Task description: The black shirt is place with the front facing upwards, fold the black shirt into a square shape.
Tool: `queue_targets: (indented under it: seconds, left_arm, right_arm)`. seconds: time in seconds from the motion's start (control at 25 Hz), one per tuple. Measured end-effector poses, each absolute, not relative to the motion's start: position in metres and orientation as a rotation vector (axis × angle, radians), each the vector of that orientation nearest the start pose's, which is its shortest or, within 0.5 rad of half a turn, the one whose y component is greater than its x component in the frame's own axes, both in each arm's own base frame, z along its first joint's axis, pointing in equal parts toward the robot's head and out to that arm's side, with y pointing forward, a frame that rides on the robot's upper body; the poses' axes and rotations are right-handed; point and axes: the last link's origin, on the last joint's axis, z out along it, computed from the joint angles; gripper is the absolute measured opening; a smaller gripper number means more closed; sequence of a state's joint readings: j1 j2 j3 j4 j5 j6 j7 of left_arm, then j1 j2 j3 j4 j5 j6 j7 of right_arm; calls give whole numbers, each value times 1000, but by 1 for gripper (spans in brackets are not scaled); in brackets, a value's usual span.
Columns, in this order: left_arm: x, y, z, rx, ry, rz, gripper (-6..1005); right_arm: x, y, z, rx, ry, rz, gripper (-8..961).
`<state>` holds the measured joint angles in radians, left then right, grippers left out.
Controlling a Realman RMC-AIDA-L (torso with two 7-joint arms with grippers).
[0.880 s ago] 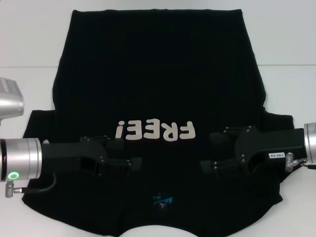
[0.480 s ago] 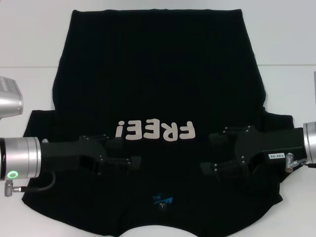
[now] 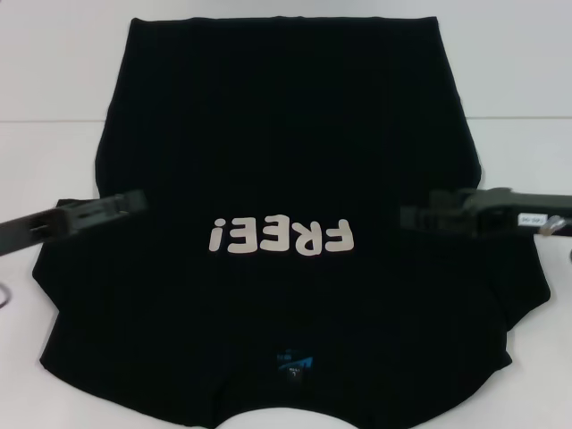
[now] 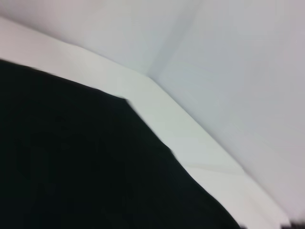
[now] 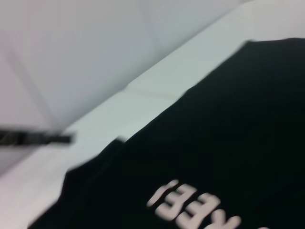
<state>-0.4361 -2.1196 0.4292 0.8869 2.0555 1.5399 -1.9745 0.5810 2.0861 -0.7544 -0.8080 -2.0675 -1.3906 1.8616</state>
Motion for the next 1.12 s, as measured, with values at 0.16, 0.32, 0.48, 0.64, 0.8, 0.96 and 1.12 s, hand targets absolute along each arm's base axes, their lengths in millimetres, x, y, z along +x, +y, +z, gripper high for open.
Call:
queue_targets:
  seconds: [0.16,0.32,0.48,0.64,0.8,0.96,1.12]
  left_arm:
    - [-325,312,82,-1988,-1665,-914,920]
    - [-340,302,90,-1810,-1845,-964,920]
    - [-353,301,89,-1675,-1914,-941,920]
    - [-368,301,83,-1604,-1925,-868,920]
    - [-377,301,80,-1586,-1895,-830,920]
    - [-384,301,77,-1541,-1901,-819,919]
    - [-388,301,75,-1517,-1907,-812,917]
  right_arm:
    - [258,376,25,-2412,1248,616,928]
    - [267,379,28,-2346,1350,621,927]
    - [265,383,27,-2336,1354,619,927]
    - [261,386,26,-2344,1338,616,927]
    - [260,387,27,-2344,1331,612,927]
    - [262,388,27,-2336,1332,612,927]
    - [262,387,27,-2335,1333,612,927]
